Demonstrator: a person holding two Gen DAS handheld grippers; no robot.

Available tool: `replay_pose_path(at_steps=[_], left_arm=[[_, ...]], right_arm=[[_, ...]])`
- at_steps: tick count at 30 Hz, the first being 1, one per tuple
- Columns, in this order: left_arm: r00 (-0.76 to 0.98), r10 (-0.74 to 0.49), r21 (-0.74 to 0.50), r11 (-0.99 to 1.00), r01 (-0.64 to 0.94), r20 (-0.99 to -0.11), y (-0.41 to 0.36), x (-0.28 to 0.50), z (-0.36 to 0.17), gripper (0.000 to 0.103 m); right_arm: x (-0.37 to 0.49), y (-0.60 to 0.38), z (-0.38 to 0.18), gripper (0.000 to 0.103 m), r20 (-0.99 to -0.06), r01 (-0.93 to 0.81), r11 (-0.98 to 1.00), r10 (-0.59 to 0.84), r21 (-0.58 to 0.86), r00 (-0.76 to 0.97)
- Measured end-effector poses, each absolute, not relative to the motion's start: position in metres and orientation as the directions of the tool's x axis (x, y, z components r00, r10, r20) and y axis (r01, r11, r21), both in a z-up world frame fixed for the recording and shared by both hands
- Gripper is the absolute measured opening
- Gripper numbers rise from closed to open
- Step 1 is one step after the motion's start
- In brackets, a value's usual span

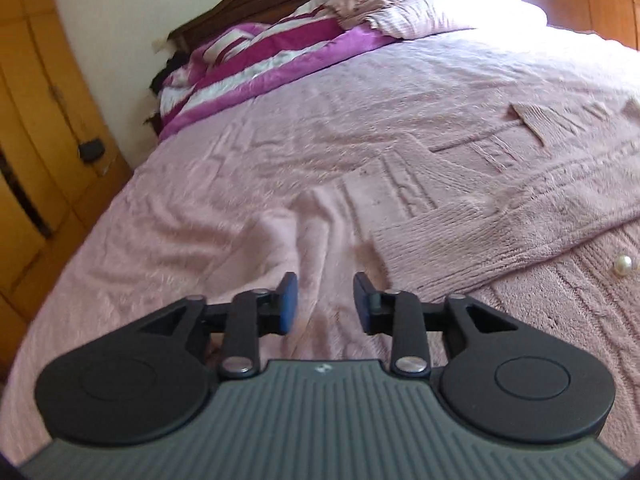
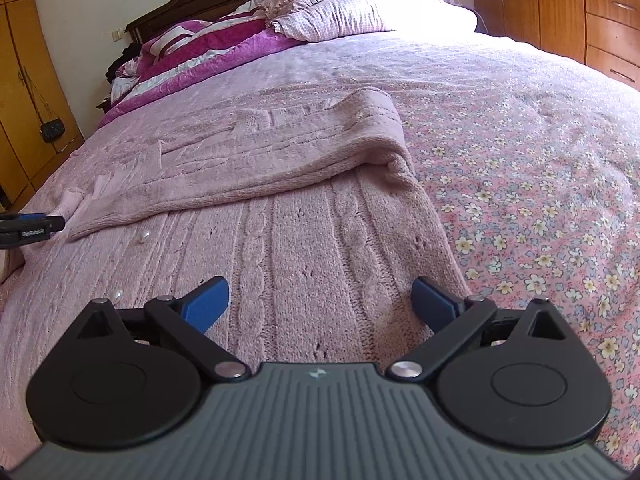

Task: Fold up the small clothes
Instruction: 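Lay the sleeve flat along the cardigan body and open the left gripper, then grasp the cardigan side edge with the left gripper and lift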

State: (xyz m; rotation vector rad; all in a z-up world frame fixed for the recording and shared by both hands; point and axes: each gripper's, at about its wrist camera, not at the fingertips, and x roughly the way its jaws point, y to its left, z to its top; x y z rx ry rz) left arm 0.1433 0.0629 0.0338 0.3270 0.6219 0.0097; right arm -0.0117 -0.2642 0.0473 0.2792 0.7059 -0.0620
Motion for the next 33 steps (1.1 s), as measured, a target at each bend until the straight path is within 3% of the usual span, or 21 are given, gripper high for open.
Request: replay_pose_path(at_steps=[7,12,21,28,30,33], left_arm=[[0.799,-0.009,0.090,0.993,0.079,-0.602,0.086,0.131,0.048,0.060],[0.788,-0.069,-0.031,0.998,0.063,-0.612,0.086,0.135,0.049,0.061],[0.723,-0.123,-0.138,0.990,0.040,-0.680,0.066,0.175,0.027,0.061],[0.729,-0.101,-0.131,0.991,0.015,-0.677,0.055,0.181,0.017,0.060],[0.731,-0.099,-0.138,0.990,0.007,-0.675,0.054,0.183,0.017,0.059],[0.734,-0.119,-0.134,0.990,0.038,-0.668,0.050,0.184,0.019,0.026]], right_arm=[[-0.015,-0.263,0.045,0.101,-0.632,0.139,0.962,0.041,0.233,0.774],[-0.016,-0.267,0.048,0.101,-0.625,0.136,0.957,0.057,0.257,0.779],[-0.005,-0.279,0.057,0.101,-0.551,0.096,0.933,0.120,0.348,0.826],[0.034,-0.280,0.052,0.100,-0.551,0.110,0.976,0.013,0.190,0.834],[0.042,-0.278,0.048,0.099,-0.548,0.131,0.987,-0.060,0.091,0.834],[0.048,-0.282,0.037,0.098,-0.562,0.165,0.985,-0.104,0.058,0.820]])
